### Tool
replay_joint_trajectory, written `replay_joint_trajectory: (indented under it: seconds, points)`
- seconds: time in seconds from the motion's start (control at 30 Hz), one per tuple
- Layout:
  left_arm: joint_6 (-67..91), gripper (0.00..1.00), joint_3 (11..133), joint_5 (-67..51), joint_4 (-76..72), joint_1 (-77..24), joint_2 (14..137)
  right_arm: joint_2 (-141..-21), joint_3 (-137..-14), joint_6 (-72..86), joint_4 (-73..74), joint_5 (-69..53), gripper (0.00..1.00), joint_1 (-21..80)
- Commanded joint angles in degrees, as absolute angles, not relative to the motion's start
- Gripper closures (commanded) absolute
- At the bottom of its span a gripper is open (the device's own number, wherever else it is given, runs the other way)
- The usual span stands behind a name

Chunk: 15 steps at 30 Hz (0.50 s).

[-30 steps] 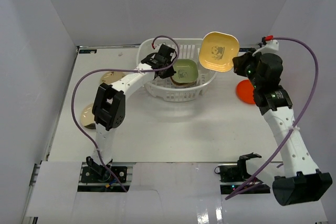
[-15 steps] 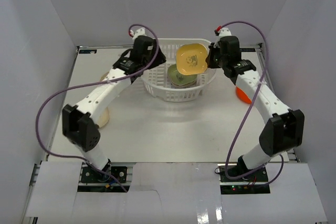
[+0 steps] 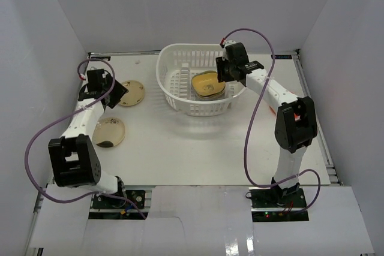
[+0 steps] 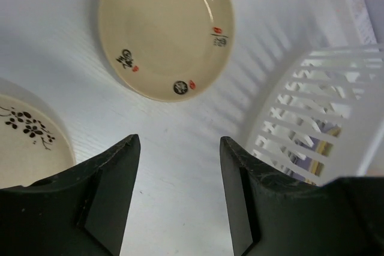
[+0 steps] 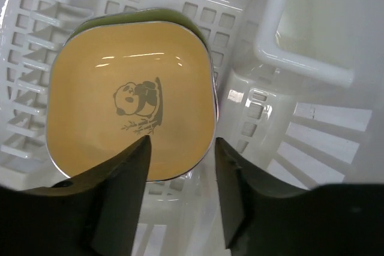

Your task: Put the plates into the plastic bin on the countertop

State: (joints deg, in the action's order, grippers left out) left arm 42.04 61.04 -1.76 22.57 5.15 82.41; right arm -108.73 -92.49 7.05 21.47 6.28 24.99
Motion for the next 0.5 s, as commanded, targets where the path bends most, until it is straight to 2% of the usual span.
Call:
replay_joint_trajectory:
  seconds: [0.0, 0.13, 0.2, 0.33, 0.47]
  points:
    - [42.36, 0.34, 61.87, -8.26, 18.64, 9.66, 84.1, -107.32, -96.59, 5.98, 21.19, 7.47, 0.44, 25.14]
    - [42.19, 0.33, 64.24, -10.63, 17.41, 10.9, 90.68, -101.18, -92.82, 6.94, 17.86, 4.22, 0.36, 25.22]
    - [42.01, 0.33, 66.34, -10.46, 17.31, 11.07, 93.06, -94.88, -87.84, 8.34, 16.0, 3.87, 0.36, 25.22]
    - [41.66, 0.35, 67.5, -9.76, 17.49, 12.56, 97.64, -81.94, -75.96, 10.89, 8.11, 4.82, 0.41, 25.14]
    - [41.13, 0.38, 67.59, -8.44, 17.14, 14.59, 101.15, -69.91, -65.5, 13.7, 7.03, 12.27, 0.48, 23.56]
